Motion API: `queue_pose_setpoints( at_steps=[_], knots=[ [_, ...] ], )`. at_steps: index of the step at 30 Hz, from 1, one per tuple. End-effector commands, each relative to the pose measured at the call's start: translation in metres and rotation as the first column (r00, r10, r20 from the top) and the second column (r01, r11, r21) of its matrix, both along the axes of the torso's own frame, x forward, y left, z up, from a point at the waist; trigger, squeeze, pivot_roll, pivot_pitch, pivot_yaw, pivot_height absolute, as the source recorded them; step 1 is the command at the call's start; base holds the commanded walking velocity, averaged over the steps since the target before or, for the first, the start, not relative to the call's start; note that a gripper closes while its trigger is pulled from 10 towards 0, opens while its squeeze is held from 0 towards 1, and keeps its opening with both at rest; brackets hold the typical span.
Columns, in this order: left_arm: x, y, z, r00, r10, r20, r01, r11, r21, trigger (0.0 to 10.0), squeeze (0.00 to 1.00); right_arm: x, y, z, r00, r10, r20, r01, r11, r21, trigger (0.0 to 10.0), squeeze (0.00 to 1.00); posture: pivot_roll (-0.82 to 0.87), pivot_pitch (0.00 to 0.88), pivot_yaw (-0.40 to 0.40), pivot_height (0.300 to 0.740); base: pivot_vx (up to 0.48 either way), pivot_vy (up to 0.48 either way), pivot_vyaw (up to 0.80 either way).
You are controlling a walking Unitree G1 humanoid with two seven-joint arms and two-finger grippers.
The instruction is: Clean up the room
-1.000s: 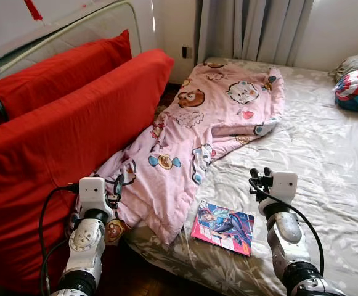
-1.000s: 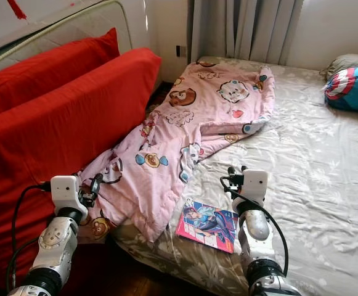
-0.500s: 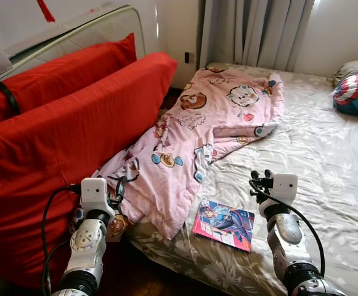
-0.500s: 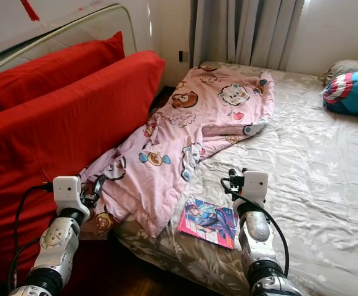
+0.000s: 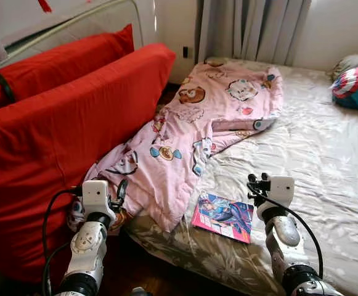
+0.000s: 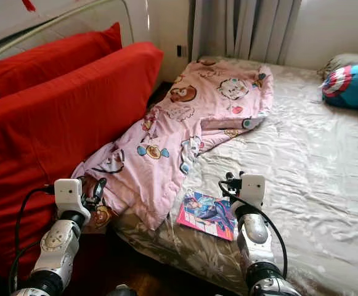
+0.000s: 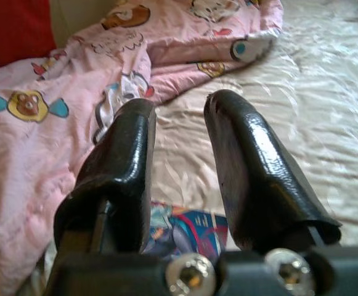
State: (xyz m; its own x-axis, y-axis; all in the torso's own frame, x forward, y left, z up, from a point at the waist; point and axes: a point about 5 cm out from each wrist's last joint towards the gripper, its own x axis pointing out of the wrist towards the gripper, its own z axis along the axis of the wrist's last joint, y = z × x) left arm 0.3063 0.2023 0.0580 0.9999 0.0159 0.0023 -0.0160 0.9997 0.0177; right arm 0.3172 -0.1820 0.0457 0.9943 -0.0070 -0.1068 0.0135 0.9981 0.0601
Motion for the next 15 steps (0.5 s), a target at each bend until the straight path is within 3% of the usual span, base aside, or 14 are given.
queue_pose_setpoints(
  at_steps=[1,10,15],
  knots=[
    [-0.0012,-0.0010,-0.0017,1.000,-0.013,-0.014,0.013,1.000,0.012,10.0,0.00,-0.0014,0.0007,-0.0025,1.000,0.006,-0.011,-0.006,1.000,-0.001,10.0,0.00,-0.05,0.091,0.025,0.668,0.000,0.000,0.00],
    [-0.0017,-0.0023,-0.0020,1.000,-0.023,-0.015,0.024,0.999,0.024,10.0,0.00,-0.0011,0.0010,-0.0061,0.998,0.014,-0.056,-0.014,1.000,-0.012,10.0,0.00,-0.05,0.093,0.025,0.658,0.000,0.000,0.00],
    [-0.0016,-0.0039,-0.0017,0.999,-0.032,-0.013,0.033,0.999,0.034,10.0,0.00,-0.0017,0.0022,-0.0026,1.000,0.024,-0.012,-0.023,1.000,0.008,10.0,0.00,-0.05,0.093,0.025,0.653,0.000,0.000,0.00]
  ],
)
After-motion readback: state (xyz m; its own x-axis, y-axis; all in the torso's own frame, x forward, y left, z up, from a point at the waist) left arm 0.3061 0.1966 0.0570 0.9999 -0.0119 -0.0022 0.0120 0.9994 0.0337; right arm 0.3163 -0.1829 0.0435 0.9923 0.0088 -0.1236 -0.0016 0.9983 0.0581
